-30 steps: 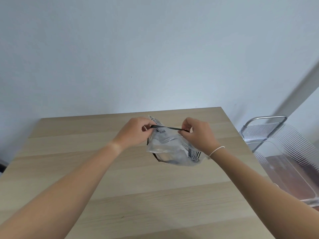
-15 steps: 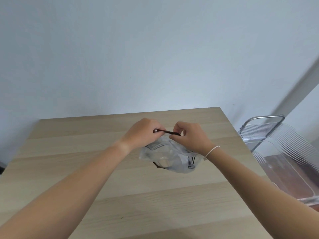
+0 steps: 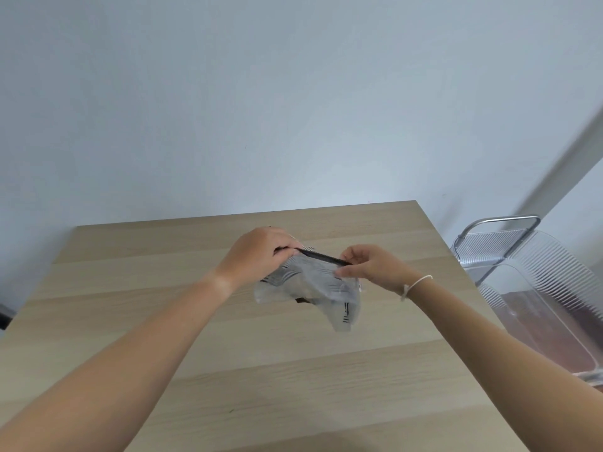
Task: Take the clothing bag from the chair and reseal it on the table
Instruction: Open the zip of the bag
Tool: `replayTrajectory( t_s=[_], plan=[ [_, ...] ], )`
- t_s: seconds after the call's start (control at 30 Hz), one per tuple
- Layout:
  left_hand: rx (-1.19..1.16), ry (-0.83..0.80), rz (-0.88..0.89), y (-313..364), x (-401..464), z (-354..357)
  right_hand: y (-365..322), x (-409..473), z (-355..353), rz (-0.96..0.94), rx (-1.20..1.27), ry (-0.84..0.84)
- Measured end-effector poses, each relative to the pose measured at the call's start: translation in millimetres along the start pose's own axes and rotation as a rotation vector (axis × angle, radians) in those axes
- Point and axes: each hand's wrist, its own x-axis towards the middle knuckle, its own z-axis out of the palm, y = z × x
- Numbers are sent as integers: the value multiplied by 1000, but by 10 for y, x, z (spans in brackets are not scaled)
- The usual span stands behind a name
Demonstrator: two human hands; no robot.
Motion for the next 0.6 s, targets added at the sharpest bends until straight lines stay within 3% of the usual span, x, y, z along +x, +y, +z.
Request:
replayTrajectory(
  t_s=[0.17,0.27,0.37,0.5,0.6],
  plan=[
    [-2,115,-58,-51,-21,40,-100,39,58,-167,-554,549],
    [0,174,-52,-41,-22,19,-80,26,89,-172,-702,688],
    [-34,235,-88,-50,-46,-19,-12,34,23,-114,-550,549],
    [-47,251,-120,-93,-59,-73,47,-45,-74,-84,-6,93],
    [-69,225,-135,-127,-51,-88,71,-76,-100,-60,56,73]
  ],
)
